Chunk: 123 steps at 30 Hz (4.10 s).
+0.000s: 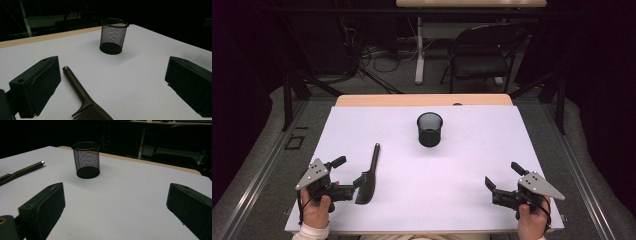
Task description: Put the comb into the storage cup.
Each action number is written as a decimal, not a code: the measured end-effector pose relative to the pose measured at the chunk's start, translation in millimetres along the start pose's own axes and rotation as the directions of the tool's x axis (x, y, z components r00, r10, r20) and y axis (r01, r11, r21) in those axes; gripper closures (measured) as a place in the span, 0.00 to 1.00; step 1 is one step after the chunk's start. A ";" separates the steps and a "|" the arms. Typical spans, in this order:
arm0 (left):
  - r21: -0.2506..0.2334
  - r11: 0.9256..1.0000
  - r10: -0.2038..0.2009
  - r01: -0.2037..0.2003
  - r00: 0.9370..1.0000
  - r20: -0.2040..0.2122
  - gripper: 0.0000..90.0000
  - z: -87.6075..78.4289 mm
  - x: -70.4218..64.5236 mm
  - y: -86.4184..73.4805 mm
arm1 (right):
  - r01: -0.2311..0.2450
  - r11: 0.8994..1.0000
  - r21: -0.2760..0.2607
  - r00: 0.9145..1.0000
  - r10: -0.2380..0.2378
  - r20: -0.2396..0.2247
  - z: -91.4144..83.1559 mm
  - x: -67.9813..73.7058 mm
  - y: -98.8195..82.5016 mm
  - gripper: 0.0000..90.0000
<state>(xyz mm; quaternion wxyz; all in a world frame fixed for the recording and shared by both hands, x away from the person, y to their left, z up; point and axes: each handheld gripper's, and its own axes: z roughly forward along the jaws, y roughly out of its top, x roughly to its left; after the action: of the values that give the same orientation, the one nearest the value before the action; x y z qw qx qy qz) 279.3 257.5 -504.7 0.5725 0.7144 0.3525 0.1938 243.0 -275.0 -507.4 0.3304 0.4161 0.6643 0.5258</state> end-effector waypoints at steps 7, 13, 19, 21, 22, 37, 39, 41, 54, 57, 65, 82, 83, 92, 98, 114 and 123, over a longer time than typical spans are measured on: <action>0.034 0.999 -0.034 0.035 0.999 -0.025 0.00 4.1 3.9 -2.6 | 0.019 1.000 0.013 1.000 -0.019 -0.005 1.0 2.0 -0.2 0.02; 0.057 0.997 -0.052 0.056 0.996 -0.069 0.00 4.5 6.5 -2.1 | 0.027 1.000 0.012 1.000 -0.027 -0.003 1.8 4.1 -0.1 0.02; 0.049 0.997 -0.062 0.067 0.994 -0.089 0.01 1.3 10.4 0.0 | 0.037 0.999 0.018 0.999 -0.037 -0.003 2.3 5.4 0.0 0.02; 0.041 0.996 -0.075 0.079 0.993 -0.095 0.01 0.6 11.0 0.5 | 0.035 0.999 0.015 0.999 -0.035 -0.002 3.0 5.4 -0.3 0.02; 0.036 0.996 -0.081 0.085 0.992 -0.095 0.01 -0.3 11.9 1.3 | 0.034 0.999 0.017 0.999 -0.034 -0.002 3.5 5.3 -0.4 0.02; 0.009 0.986 -0.161 0.166 0.969 -0.185 0.31 -7.6 19.1 24.1 | 0.023 1.000 0.018 1.000 -0.023 -0.003 5.2 4.7 -0.9 0.02; 0.006 0.985 -0.168 0.172 0.968 -0.187 0.35 -6.9 19.7 24.5 | 0.023 1.000 0.020 1.000 -0.023 -0.004 5.8 4.7 -1.0 0.02; 0.027 0.982 -0.174 0.184 0.960 -0.218 0.38 -3.5 21.0 26.3 | 0.017 1.000 0.023 1.000 -0.017 -0.004 6.0 4.8 -1.2 0.02; 0.034 0.965 -0.246 0.261 0.942 -0.230 0.51 17.8 30.6 41.2 | 0.016 0.999 0.031 1.000 -0.015 -0.022 7.5 5.9 -2.2 0.02; 0.033 0.965 -0.247 0.262 0.939 -0.241 0.54 23.2 31.2 45.3 | 0.020 0.999 0.034 1.000 -0.019 -0.024 7.3 5.9 -2.0 0.03; 0.082 0.937 -0.307 0.340 0.912 -0.273 0.63 37.0 37.5 51.0 | 0.017 0.999 0.033 1.000 -0.016 -0.025 8.5 5.5 -3.0 0.03; 0.155 0.894 -0.351 0.420 0.873 -0.338 0.93 70.7 53.8 39.6 | 0.022 0.999 0.043 0.999 -0.021 -0.032 9.4 4.8 -3.6 0.03; 0.162 0.895 -0.344 0.415 0.874 -0.343 0.95 72.6 53.7 38.6 | 0.022 0.999 0.044 0.999 -0.021 -0.032 9.4 4.7 -3.7 0.03; 0.217 0.885 -0.314 0.411 0.874 -0.372 1.00 87.6 55.6 26.9 | 0.025 0.999 0.047 0.999 -0.023 -0.032 9.2 4.3 -3.9 0.03; 0.248 0.868 -0.317 0.429 0.865 -0.389 1.00 93.5 60.8 19.7 | 0.022 0.999 0.047 0.999 -0.021 -0.030 9.3 3.8 -4.2 0.04; 0.323 0.829 -0.302 0.456 0.852 -0.428 1.00 110.4 66.5 5.0 | 0.020 0.999 0.043 0.999 -0.018 -0.037 10.5 3.7 -4.7 0.05; 0.355 0.819 -0.285 0.451 0.857 -0.430 1.00 119.8 63.5 0.8 | 0.021 0.999 0.047 0.999 -0.019 -0.040 10.7 3.7 -4.8 0.05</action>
<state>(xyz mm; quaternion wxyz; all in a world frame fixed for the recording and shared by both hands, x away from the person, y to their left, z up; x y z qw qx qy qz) 404.1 221.9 -544.3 0.3473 0.6946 0.6187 0.1187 249.7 -267.6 -514.5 0.3126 0.4066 0.6870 0.5148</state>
